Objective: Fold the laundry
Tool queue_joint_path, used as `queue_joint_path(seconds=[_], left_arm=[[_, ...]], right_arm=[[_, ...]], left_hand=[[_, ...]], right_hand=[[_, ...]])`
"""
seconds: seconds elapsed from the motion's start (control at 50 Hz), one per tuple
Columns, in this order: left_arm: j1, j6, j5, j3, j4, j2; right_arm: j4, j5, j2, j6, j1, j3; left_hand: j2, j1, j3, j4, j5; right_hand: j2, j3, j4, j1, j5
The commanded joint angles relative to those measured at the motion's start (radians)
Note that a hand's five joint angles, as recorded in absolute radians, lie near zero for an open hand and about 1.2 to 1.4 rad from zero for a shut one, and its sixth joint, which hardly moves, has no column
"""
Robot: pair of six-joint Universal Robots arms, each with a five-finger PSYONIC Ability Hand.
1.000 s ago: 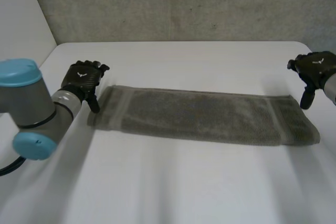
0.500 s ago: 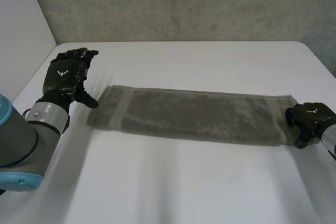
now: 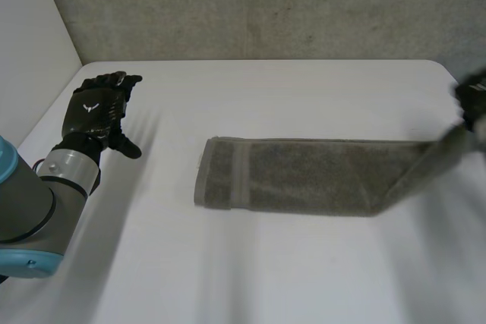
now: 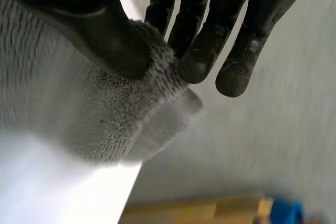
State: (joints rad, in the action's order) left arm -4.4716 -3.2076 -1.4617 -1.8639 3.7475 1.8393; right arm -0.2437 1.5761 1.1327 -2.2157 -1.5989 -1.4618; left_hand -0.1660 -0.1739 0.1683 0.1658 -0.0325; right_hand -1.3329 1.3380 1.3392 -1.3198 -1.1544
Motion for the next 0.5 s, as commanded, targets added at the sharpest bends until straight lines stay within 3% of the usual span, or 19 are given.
queue_joint_path(seconds=[0.02,0.04,0.06,0.1,0.16,0.34,0.38,0.42,0.44,0.46,0.5], left_arm=[[0.0,-0.003,0.0,0.0,0.0,0.0],[0.0,-0.003,-0.002,0.0,0.0,0.0],[0.0,-0.003,-0.002,0.0,0.0,0.0],[0.0,-0.003,0.0,0.0,0.002,0.0],[0.002,-0.005,0.0,0.0,0.002,0.0],[0.005,-0.009,0.0,-0.001,0.003,0.009],[0.005,-0.009,0.0,-0.001,0.003,0.012],[0.005,-0.009,0.0,-0.001,0.003,0.014],[0.005,-0.009,0.0,-0.003,0.003,0.015],[0.006,-0.009,0.0,-0.003,0.003,0.015],[0.006,-0.009,0.0,-0.003,0.003,0.017]], right_arm=[[-0.003,0.002,-0.045,0.027,-0.388,0.158],[-0.005,-0.004,-0.074,0.034,-0.482,0.19],[-0.005,-0.004,-0.074,0.034,-0.483,0.19],[-0.002,-0.008,-0.161,0.057,-0.626,0.257],[0.006,-0.007,-0.247,0.082,-0.726,0.303],[0.009,-0.01,-0.393,0.137,-0.848,0.344],[0.012,-0.008,-0.399,0.137,-0.851,0.344],[0.018,-0.008,-0.383,0.13,-0.851,0.328],[0.018,-0.008,-0.383,0.129,-0.851,0.328],[0.018,-0.005,-0.358,0.111,-0.846,0.319],[0.018,0.001,-0.318,0.08,-0.842,0.301]], left_hand=[[-0.009,-0.001,0.006,0.009,0.033],[-0.009,-0.001,0.006,0.009,0.033],[-0.009,-0.001,0.006,0.009,0.033],[-0.009,-0.001,0.006,0.009,0.033],[-0.009,-0.001,0.006,0.009,0.033],[-0.009,-0.001,0.006,0.009,0.033],[-0.009,-0.001,0.006,0.009,0.033],[-0.009,-0.001,0.006,0.009,0.033],[-0.009,-0.001,0.006,0.009,0.033],[-0.009,-0.001,0.006,0.009,0.033],[-0.009,-0.001,0.006,0.009,0.033]], right_hand=[[-0.063,0.058,0.057,-0.076,-0.067],[-0.063,0.058,0.057,-0.076,-0.067],[-0.063,0.058,0.057,-0.076,-0.067],[-0.063,0.058,0.057,-0.076,-0.067],[-0.063,0.058,0.057,-0.076,-0.067],[-0.063,0.058,0.057,-0.076,-0.067],[0.03,-0.035,-0.036,0.016,0.026],[0.812,-0.817,-0.818,0.799,0.808],[0.816,-0.821,-0.823,0.803,0.812],[1.158,-1.163,-1.165,1.145,1.154],[1.158,-1.163,-1.165,1.145,1.154]])
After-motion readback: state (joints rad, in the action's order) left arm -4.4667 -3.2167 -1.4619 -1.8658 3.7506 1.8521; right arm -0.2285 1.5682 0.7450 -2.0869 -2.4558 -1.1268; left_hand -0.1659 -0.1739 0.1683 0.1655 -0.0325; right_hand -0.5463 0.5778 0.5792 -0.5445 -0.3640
